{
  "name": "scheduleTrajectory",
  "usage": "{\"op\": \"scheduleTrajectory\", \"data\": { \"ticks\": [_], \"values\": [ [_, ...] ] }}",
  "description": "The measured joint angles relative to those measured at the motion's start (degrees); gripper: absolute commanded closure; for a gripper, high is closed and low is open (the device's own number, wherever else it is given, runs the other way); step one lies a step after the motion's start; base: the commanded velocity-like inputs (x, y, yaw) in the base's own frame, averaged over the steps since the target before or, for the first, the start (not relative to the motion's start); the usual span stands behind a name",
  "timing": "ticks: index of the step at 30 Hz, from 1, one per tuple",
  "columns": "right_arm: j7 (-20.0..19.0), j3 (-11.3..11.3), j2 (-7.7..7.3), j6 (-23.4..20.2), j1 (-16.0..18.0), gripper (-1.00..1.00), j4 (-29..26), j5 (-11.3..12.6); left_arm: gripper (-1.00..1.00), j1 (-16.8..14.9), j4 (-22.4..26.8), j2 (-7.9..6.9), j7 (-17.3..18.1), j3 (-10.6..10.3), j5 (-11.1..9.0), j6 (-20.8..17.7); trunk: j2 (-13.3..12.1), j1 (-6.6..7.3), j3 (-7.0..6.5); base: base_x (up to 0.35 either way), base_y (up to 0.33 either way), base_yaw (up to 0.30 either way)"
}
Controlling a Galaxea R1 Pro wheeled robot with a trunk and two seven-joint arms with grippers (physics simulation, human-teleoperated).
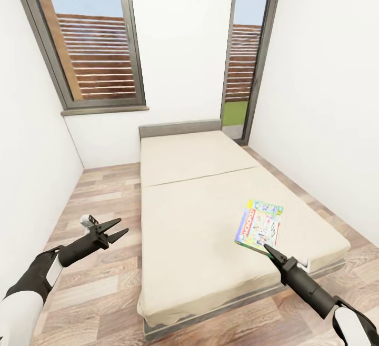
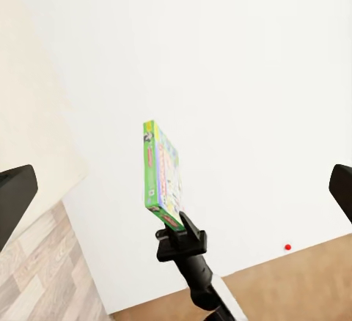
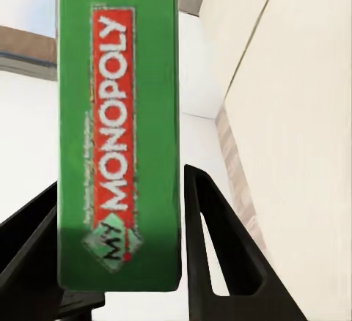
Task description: Put all the toys in the child's room - the three board games (two on the bed and one on the table), the two jigsaw puzzles on the table, and the tennis ball on the table - inside the toy box on the table in the child's room.
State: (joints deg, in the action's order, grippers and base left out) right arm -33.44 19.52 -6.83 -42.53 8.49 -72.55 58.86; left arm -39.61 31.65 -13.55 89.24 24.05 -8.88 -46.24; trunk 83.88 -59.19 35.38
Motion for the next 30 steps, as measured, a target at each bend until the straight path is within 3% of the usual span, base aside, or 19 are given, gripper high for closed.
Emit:
{"op": "scheduleTrajectory", "data": {
  "ticks": [9, 14, 16, 20, 30],
  "values": [
    [1.47, -0.32, -0.34, -0.26, -0.01, 1.00, -6.27, -0.37, -1.00, -0.05, 0.67, -0.27, -0.03, 0.00, 0.41, -0.24, -3.61, 1.98, -1.62, 0.000, 0.000, 0.000],
    [2.58, -0.15, -1.64, -2.37, 0.24, 1.00, -9.20, -0.91, -1.00, -0.13, 0.86, -1.39, -0.13, 0.02, 0.57, -0.19, -5.62, 3.08, -2.51, 0.000, 0.000, 0.000],
    [4.92, -0.17, -1.89, -3.25, 0.47, 1.00, -9.35, -1.09, -1.00, -0.16, 0.87, -1.93, -0.16, 0.01, 0.60, -0.18, -6.42, 3.51, -2.87, 0.000, 0.000, 0.000],
    [11.43, -0.32, -1.55, -4.24, 0.62, 1.00, -9.64, -0.45, -1.00, -0.17, 0.88, -2.91, -0.13, 0.04, 0.58, -0.18, -6.44, 3.52, -2.88, 0.000, 0.000, 0.000],
    [13.05, 0.06, -1.96, -5.46, -0.16, 1.00, -12.83, 0.06, -1.00, -0.15, 0.88, -3.13, -0.17, -0.05, 0.54, -0.21, -6.43, 3.52, -2.88, 0.000, 0.000, 0.000]
  ]
}}
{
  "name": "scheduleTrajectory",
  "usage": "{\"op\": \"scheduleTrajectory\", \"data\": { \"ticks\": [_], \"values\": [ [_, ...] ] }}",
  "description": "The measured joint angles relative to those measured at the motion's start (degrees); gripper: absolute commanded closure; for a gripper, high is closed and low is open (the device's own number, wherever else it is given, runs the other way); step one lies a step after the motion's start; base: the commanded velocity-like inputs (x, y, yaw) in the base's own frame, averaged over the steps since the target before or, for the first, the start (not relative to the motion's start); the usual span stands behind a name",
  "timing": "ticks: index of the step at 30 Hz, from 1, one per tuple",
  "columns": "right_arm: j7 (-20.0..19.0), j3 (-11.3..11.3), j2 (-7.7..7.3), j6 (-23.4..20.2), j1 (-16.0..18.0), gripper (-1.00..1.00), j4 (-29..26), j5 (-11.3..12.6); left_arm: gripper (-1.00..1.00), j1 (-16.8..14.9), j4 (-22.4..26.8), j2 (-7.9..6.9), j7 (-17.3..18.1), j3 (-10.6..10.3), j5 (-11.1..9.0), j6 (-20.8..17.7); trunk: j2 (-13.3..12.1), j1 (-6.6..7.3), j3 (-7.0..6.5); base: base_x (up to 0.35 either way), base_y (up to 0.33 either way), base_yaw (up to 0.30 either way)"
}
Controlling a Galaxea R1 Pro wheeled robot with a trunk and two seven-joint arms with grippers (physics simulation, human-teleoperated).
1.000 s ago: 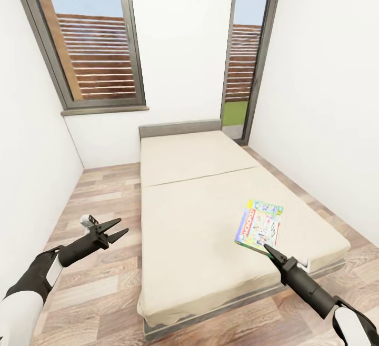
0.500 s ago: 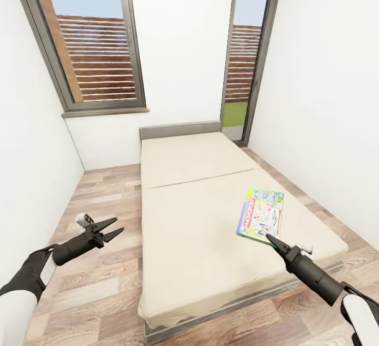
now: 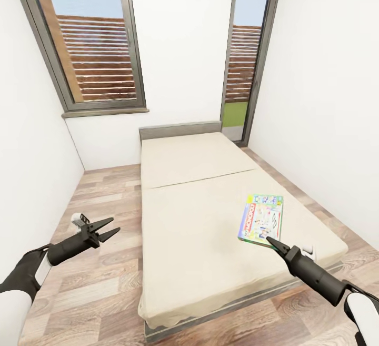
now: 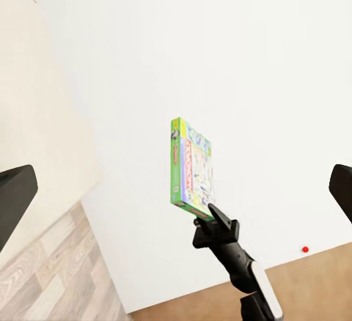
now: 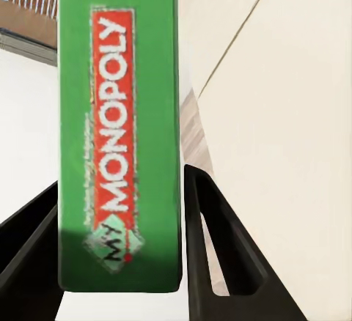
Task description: Put all the toys in the child's room - the three board games (two on the bed and one on the table), the two jigsaw puzzles on the table, and the tennis ball on the table - inside the toy box on the table in the child's room.
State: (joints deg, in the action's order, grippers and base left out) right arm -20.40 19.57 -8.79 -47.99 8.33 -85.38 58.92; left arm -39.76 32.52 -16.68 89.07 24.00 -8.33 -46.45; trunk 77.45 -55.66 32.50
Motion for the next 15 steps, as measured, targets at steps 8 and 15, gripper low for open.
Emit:
{"op": "scheduleTrajectory", "data": {
  "ticks": [8, 15],
  "values": [
    [-0.17, -0.01, 0.23, 0.04, -0.16, 1.00, -3.31, 0.04, -1.00, 0.00, 0.00, -0.86, 0.07, 0.12, -0.01, -0.05, -3.19, 1.75, -1.43, 0.000, 0.000, 0.000],
    [-0.24, 2.03, 0.22, -0.10, -0.20, 1.00, -3.30, 0.18, -1.00, 0.00, 0.00, -0.96, -0.01, -0.26, 0.04, -0.06, -6.00, 3.29, -2.69, 0.000, 0.000, 0.000]
  ]
}}
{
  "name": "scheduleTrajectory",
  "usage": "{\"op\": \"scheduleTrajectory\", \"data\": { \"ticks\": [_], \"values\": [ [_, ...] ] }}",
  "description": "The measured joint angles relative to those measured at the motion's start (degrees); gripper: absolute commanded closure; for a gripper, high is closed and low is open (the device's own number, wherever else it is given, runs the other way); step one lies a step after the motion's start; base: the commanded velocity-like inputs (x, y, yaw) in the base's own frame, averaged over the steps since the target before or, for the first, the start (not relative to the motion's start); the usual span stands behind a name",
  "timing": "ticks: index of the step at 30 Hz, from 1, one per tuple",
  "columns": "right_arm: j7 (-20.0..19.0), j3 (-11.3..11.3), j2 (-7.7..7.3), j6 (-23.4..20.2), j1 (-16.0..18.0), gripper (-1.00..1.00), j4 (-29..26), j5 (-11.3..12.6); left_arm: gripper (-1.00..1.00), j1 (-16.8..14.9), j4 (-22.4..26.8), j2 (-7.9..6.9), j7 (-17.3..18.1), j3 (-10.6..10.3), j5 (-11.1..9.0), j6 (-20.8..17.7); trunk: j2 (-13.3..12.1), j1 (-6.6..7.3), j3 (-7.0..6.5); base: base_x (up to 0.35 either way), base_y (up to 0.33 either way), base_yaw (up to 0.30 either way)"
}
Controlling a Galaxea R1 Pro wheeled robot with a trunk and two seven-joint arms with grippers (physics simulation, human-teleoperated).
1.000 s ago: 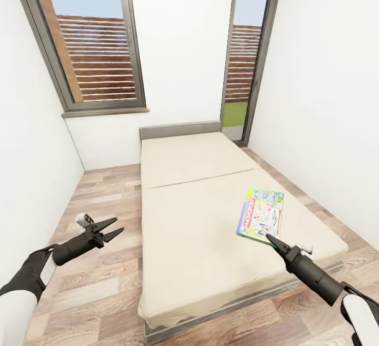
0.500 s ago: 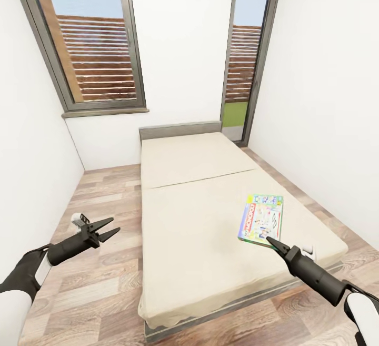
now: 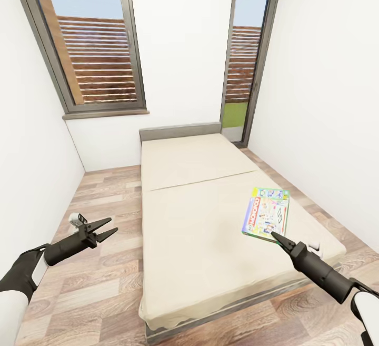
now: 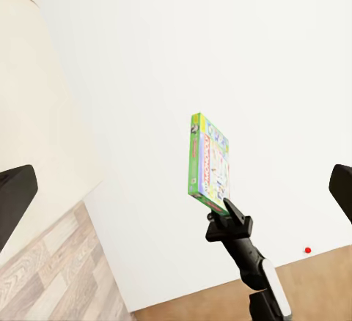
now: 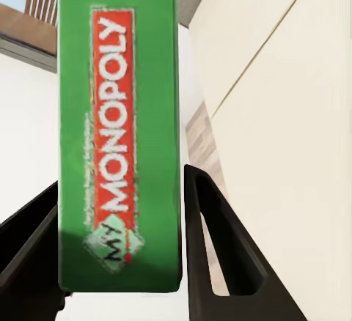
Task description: Put all the toys in the child's room - the three board games (two on the bed and one on the table), the two jigsaw puzzles on the table, and the tennis ball on the table - inside the toy box on the table in the child's room.
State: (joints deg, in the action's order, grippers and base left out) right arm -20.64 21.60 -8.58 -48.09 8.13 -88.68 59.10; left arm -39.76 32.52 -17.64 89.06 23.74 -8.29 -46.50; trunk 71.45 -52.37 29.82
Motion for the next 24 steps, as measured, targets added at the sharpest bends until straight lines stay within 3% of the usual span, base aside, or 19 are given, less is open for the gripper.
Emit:
{"op": "scheduleTrajectory", "data": {
  "ticks": [24],
  "values": [
    [-0.01, 0.36, 0.31, 0.05, -0.01, 1.00, 0.35, -0.03, -1.00, -0.02, 0.00, -0.11, -0.62, -0.04, 0.04, 0.09, -9.63, 5.27, -4.31, 0.000, 0.000, 0.000]
  ]
}}
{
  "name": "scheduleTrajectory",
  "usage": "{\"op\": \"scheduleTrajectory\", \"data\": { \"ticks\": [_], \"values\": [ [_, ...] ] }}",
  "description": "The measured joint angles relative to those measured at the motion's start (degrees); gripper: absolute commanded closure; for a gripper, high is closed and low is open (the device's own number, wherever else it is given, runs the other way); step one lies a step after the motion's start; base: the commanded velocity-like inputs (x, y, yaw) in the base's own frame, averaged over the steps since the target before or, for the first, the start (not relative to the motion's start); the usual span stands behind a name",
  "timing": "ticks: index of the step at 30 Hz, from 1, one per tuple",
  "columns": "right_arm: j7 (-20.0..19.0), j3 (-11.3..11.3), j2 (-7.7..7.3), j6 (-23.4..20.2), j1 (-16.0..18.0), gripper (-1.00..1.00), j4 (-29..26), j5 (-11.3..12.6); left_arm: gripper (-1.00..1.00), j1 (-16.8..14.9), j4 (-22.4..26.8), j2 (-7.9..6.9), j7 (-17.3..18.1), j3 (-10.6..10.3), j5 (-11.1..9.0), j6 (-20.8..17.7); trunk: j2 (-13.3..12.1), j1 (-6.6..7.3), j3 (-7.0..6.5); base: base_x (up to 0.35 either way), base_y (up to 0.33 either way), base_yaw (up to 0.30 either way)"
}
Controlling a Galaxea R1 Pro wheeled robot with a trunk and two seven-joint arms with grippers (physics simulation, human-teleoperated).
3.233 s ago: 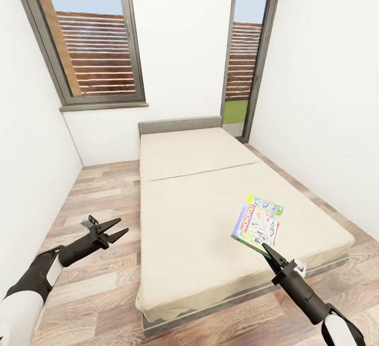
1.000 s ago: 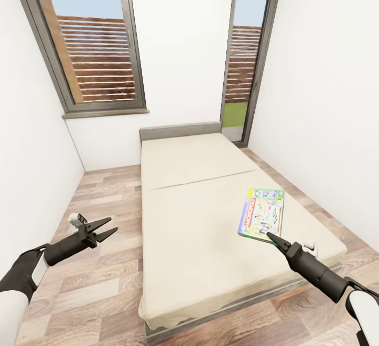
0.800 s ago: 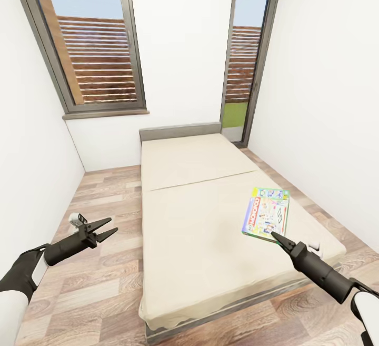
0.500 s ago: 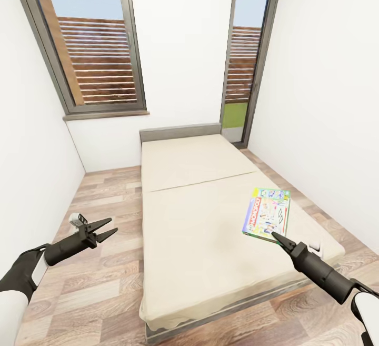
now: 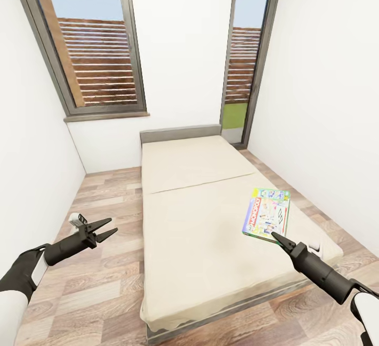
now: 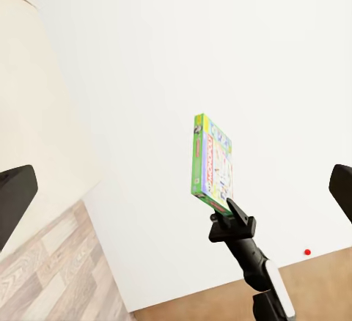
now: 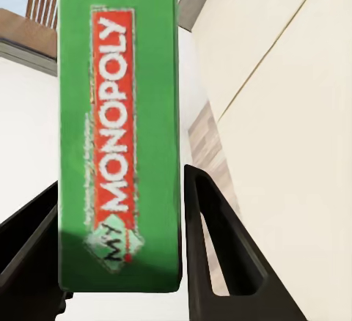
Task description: Put all the toys in the child's room - the three board games (two on the bed and one on the table), the two jigsaw puzzles on the table, and the tennis ball on the table - inside the toy box on the table in the child's room.
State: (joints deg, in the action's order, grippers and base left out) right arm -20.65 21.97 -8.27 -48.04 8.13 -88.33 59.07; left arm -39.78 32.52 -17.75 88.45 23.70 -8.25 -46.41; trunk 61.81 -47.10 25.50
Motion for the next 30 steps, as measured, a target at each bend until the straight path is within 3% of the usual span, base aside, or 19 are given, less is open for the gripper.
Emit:
{"op": "scheduleTrajectory", "data": {
  "ticks": [11, 30],
  "values": [
    [-3.59, 2.03, -0.31, -0.04, 0.25, 1.00, -0.02, -0.08, -1.00, 0.00, 0.00, 0.16, -0.06, -0.26, 0.00, 0.60, -4.42, 2.42, -1.98, 0.000, 0.000, 0.000],
    [-3.90, 2.09, 0.10, 0.08, 0.26, 1.00, 0.09, -0.10, -1.00, 0.00, 0.00, 0.50, -0.78, -0.52, 0.01, 2.37, -12.04, 6.59, -5.39, 0.000, 0.000, 0.000]
  ]
}}
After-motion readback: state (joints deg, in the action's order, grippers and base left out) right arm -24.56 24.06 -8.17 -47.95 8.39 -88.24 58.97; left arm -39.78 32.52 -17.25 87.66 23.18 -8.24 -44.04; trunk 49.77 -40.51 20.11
